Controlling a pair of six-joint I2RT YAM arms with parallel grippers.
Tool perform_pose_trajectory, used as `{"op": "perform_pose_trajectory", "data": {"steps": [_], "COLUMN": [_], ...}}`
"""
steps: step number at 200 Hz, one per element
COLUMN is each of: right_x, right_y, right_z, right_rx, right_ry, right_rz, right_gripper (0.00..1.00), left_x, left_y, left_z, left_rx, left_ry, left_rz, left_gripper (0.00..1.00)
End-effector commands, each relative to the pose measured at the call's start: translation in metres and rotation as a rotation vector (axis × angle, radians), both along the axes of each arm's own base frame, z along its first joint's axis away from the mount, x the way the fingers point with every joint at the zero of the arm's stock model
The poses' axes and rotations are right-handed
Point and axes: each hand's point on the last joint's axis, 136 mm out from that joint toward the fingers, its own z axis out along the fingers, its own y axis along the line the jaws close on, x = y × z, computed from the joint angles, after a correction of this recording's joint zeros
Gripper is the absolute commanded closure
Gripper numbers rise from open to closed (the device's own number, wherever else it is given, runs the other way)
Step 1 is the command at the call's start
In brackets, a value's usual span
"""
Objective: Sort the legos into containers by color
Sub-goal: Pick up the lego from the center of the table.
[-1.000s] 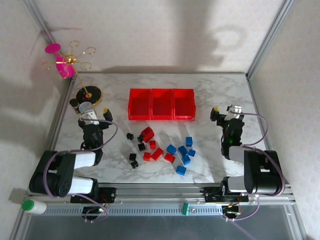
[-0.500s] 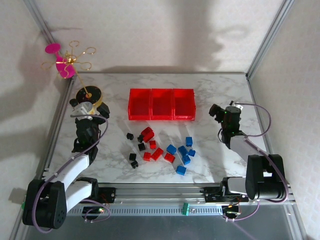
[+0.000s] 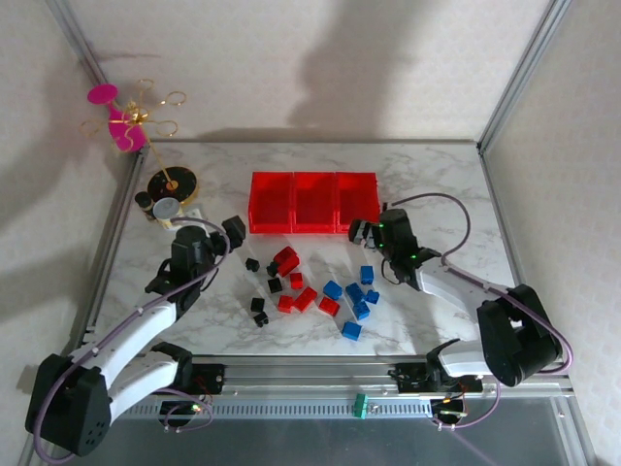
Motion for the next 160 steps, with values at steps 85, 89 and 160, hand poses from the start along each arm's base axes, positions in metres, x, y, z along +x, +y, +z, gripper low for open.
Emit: {"op": "perform_pose_trajectory", "data": {"steps": [85, 89, 160], "right_x": [-0.082, -0.084, -0.091], "right_y": [0.128, 0.131, 0.143], "right_z": [0.013, 0.013, 0.012], "right_rx": [0.034, 0.039, 0.031], "right_ry": [0.057, 0.058, 0.063], "right_rz": [0.295, 0.303, 0.318], "right_gripper": [0.01, 0.01, 0.01], "left_x": [-0.027, -0.027, -0.018], "left_y": [-0.047, -0.048, -0.056], "left_z": [-0.073, -0.076, -0.113], "left_rx": [0.162, 0.17, 0.261], "left_ry": [0.392, 0.403, 0.498], "left_rz": [-0.169, -0.172, -0.205], "left_gripper": [0.07, 0.07, 0.22]}}
